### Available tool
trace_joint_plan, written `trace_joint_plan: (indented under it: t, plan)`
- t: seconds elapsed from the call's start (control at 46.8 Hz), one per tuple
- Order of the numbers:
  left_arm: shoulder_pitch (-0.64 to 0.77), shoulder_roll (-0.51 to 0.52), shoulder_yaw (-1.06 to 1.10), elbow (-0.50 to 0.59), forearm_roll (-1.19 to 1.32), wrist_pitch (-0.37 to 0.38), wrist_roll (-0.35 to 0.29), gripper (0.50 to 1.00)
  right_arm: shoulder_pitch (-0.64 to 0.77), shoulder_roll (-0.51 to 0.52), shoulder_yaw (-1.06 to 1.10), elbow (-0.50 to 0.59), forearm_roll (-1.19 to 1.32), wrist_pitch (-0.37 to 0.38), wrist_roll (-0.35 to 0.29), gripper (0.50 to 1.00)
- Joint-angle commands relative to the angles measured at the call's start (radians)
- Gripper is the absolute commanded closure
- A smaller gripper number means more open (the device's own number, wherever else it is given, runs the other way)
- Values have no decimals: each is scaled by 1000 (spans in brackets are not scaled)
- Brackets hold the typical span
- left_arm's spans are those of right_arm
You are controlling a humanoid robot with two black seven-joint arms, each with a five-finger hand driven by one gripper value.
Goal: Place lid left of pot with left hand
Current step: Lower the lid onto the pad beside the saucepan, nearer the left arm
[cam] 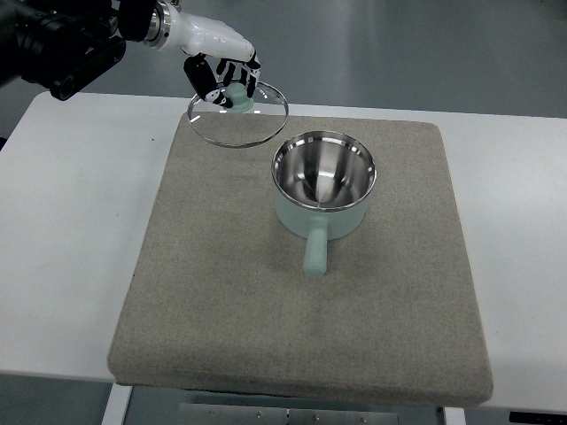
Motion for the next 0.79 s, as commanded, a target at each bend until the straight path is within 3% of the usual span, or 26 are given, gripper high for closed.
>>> trace_joint_plan:
  t: [0.0, 0.769]
  plan:
    - [11, 14, 2, 0, 0, -2, 0, 1000, 0, 0, 0, 0, 0, 0, 0, 576]
    - [169, 13, 23, 33, 5, 50, 0, 1000, 0, 0, 0, 0, 0, 0, 0, 576]
